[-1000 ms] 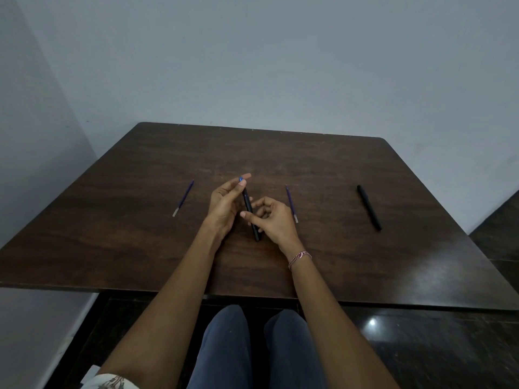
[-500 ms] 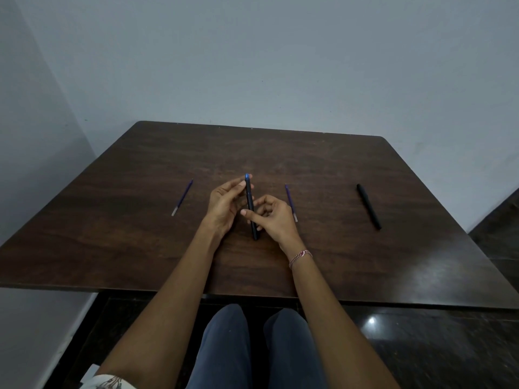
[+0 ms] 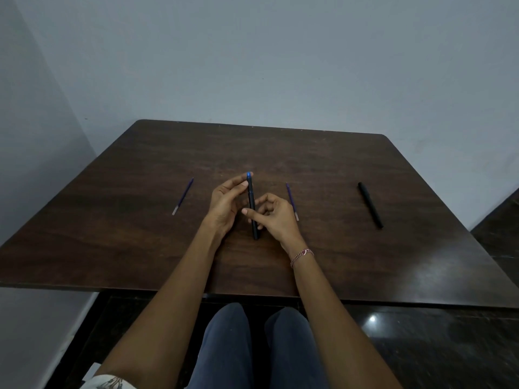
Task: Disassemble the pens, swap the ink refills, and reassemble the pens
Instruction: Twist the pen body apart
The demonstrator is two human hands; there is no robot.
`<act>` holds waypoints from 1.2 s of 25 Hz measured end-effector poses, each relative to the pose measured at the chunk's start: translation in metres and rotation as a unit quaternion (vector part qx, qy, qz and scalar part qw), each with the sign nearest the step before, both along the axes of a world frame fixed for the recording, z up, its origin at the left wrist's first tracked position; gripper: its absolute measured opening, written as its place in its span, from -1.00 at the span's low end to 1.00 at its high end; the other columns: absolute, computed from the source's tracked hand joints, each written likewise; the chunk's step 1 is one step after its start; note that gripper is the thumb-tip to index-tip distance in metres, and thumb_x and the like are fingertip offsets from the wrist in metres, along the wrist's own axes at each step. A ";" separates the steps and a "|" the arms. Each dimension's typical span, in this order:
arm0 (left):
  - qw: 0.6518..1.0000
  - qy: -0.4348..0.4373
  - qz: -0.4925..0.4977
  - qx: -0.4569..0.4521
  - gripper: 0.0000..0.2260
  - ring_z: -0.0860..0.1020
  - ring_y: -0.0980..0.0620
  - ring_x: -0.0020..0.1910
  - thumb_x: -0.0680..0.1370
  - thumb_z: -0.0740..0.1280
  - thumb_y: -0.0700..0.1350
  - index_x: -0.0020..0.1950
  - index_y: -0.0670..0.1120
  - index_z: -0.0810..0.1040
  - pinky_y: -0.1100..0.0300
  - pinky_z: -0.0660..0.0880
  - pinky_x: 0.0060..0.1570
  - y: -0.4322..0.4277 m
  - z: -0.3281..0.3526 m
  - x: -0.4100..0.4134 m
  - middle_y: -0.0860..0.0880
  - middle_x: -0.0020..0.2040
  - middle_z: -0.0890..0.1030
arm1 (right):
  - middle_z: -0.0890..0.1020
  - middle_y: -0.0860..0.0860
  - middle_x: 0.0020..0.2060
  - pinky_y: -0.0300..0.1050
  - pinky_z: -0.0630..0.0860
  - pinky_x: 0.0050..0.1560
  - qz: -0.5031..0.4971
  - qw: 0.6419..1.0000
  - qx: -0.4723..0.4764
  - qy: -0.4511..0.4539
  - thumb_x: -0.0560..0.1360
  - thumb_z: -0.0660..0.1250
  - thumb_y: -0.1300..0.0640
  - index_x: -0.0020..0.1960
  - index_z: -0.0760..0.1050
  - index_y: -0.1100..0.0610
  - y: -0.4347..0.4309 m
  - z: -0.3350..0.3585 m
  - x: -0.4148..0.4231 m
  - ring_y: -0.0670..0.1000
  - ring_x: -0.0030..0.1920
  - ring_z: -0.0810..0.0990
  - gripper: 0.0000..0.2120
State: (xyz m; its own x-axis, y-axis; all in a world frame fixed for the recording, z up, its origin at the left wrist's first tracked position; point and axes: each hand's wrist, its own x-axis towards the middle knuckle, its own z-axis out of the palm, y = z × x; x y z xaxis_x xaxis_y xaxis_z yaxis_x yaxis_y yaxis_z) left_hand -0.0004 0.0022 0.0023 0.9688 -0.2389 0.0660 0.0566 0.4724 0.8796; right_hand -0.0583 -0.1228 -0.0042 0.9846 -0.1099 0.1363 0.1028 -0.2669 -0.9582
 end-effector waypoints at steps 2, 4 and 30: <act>1.000 -0.005 0.000 0.007 -0.83 0.60 0.15 -0.30 0.52 0.29 -0.31 0.01 -0.11 0.61 0.29 0.54 -0.34 0.000 -0.001 0.000 0.04 -0.22 0.67 | 0.67 0.03 -0.38 -0.22 0.55 -0.37 -0.002 1.000 0.003 -0.006 0.34 0.54 0.03 -0.15 0.50 -0.01 0.000 -0.001 0.000 0.02 -0.34 0.67 -0.77; 1.000 -0.010 -0.001 0.009 -0.84 0.60 0.14 -0.28 0.52 0.32 -0.29 0.02 -0.09 0.61 0.28 0.54 -0.34 0.001 -0.001 0.000 0.03 -0.20 0.66 | 0.67 0.03 -0.38 -0.21 0.55 -0.38 -0.001 1.000 0.004 -0.008 0.33 0.54 0.03 -0.15 0.49 -0.01 0.000 -0.001 0.000 0.03 -0.34 0.67 -0.77; 1.000 -0.007 -0.014 0.011 -0.78 0.63 0.12 -0.21 0.51 0.29 -0.32 0.06 -0.09 0.61 0.26 0.55 -0.37 0.002 0.001 -0.002 0.03 -0.17 0.67 | 0.66 0.00 -0.41 -0.26 0.53 -0.41 0.015 1.000 0.006 -0.001 0.35 0.53 0.07 -0.12 0.50 0.06 -0.001 -0.004 0.001 -0.10 -0.39 0.64 -0.76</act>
